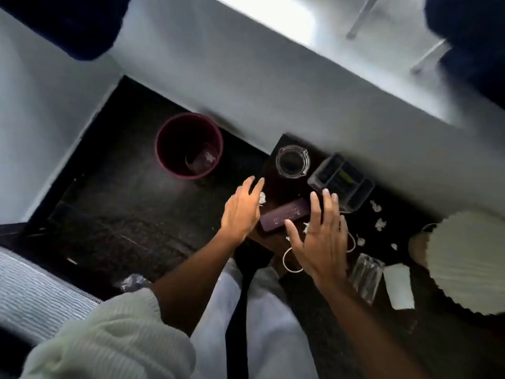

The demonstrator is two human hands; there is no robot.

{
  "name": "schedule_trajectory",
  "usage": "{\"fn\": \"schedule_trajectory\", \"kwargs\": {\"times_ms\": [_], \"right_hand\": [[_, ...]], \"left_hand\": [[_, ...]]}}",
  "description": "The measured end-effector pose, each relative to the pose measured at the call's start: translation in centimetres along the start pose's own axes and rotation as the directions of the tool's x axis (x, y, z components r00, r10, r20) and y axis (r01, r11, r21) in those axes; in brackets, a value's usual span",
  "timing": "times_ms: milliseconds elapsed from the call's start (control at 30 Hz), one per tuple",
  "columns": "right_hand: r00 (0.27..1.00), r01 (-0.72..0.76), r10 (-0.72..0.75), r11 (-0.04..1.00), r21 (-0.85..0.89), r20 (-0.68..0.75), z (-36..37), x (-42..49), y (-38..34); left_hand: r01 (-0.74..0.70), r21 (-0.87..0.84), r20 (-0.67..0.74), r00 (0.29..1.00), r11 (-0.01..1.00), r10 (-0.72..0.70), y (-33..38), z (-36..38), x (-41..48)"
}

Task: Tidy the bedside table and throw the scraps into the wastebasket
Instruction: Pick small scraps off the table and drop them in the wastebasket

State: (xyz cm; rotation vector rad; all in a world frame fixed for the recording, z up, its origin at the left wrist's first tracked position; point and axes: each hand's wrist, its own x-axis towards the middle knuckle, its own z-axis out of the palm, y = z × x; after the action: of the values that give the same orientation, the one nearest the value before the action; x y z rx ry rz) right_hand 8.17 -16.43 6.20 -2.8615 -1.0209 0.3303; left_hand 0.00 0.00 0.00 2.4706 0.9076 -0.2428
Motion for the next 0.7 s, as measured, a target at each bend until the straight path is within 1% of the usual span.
{"fn": "schedule_trajectory", "kwargs": {"times_ms": [33,133,233,300,333,433,500,567,600,667,700], "right_hand": [[0.999,0.007,-0.008,1.0,0.024,0.038,0.9,0.5,0.0],[0.999,0.032,-0.034,0.998,0.061,0.041,3.5,1.7,0.5],[0.995,0.092,-0.095,0.991,0.094,0.036,5.1,2.1,0.8],[0.989,0.14,-0.143,0.984,0.115,0.024,6.0,2.5,0.9],[0.989,0.141,-0.146,0.982,0.127,0.032,6.4,2.7,0.8],[0.994,0.072,-0.088,0.97,0.232,0.058,7.3,3.6,-0.1],[0.994,0.018,-0.059,0.925,0.38,0.094,7.6,4.4,-1.0],[0.989,-0.037,-0.042,0.857,0.514,0.142,7.9,5.4,-1.9],[0.986,-0.061,-0.037,0.832,0.551,0.164,7.8,5.9,-2.5],[0.98,-0.096,-0.03,0.795,0.599,0.197,7.7,6.8,-3.6],[0.977,-0.107,-0.031,0.781,0.615,0.209,7.6,7.3,-4.2]], "left_hand": [[0.005,-0.006,0.019,1.0,1.0,-0.005,-0.1,0.8,0.8],[0.056,-0.022,0.058,0.997,0.998,-0.054,-0.7,3.0,1.9],[0.127,-0.104,0.079,0.99,0.986,-0.12,-1.3,4.7,1.8],[0.131,-0.145,0.067,0.99,0.981,-0.122,-1.6,5.4,1.9],[0.125,-0.172,0.032,0.992,0.977,-0.121,-1.8,5.8,2.2],[0.11,-0.218,-0.019,0.993,0.97,-0.117,-2.1,6.3,3.3],[0.109,-0.27,-0.015,0.993,0.957,-0.117,-2.3,6.6,4.0],[0.158,-0.405,-0.01,0.984,0.9,-0.178,-2.6,6.5,4.6],[0.208,-0.494,0.015,0.973,0.844,-0.231,-2.7,6.3,4.8],[0.307,-0.654,0.123,0.945,0.691,-0.303,-2.9,5.6,4.9],[0.34,-0.708,0.182,0.935,0.619,-0.305,-3.2,5.3,4.8]]}}
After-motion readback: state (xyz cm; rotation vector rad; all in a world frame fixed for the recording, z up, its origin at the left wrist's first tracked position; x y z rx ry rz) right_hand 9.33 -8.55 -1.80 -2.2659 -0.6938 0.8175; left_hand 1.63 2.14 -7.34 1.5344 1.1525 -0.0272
